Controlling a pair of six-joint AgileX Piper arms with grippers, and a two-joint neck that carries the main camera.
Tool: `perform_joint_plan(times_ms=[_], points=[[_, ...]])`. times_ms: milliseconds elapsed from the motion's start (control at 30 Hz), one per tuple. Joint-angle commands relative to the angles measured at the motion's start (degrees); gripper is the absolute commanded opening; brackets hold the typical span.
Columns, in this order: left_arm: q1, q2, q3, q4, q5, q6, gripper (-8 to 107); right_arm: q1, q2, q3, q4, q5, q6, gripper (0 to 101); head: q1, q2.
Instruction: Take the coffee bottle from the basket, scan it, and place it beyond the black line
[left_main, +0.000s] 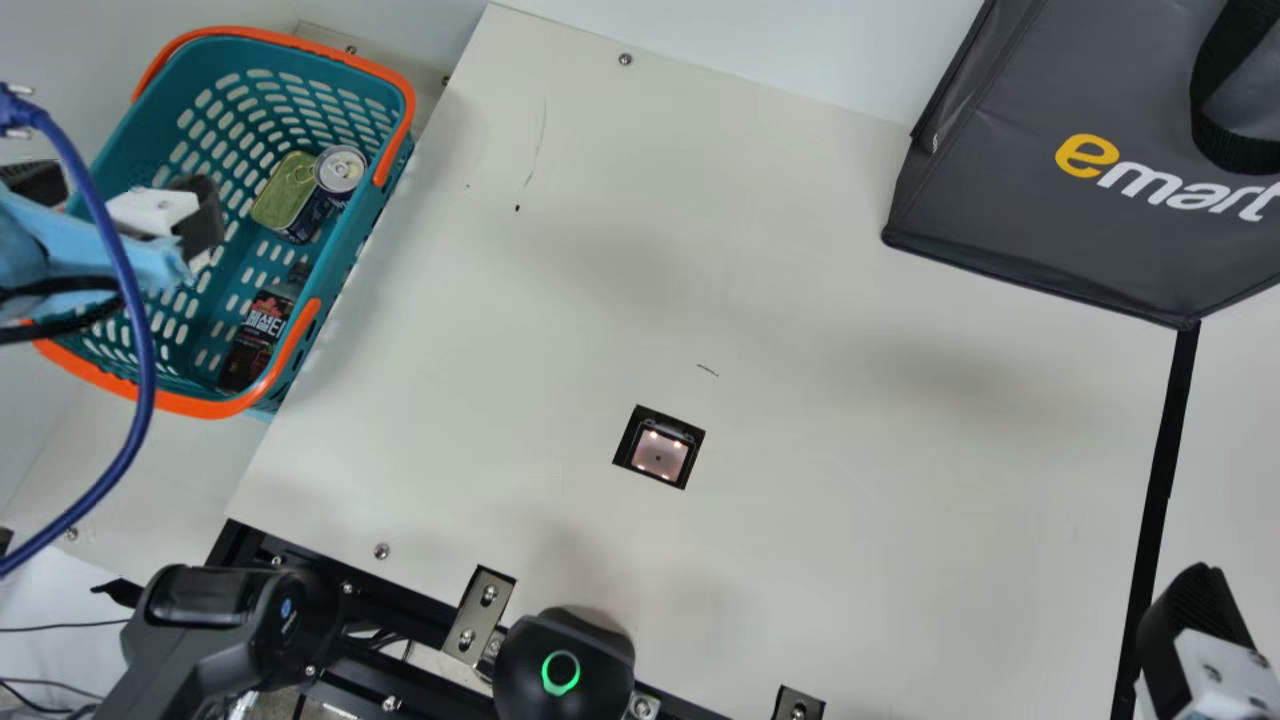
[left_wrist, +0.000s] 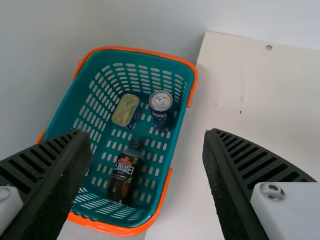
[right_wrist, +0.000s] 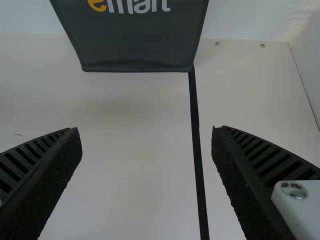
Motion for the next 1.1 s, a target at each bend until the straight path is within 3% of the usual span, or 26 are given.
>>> perform_joint_plan(times_ms=[0, 533, 1067], points=[[2.4, 0.4, 0.1, -0.7, -0.4, 0.8, 90, 0.0, 0.0, 0.0, 0.0, 0.0, 0.0, 91, -1.5, 0.1], [16.4, 4.1, 0.2, -6.6, -1.2, 6.3, 90, 0.0, 0.0, 0.0, 0.0, 0.0, 0.0, 91, -1.5, 0.1], [22.3, 7.2, 3.2, -10.2, 0.6, 11.0, 90, 0.0, 0.0, 0.0, 0.0, 0.0, 0.0, 91, -1.5, 0.1]])
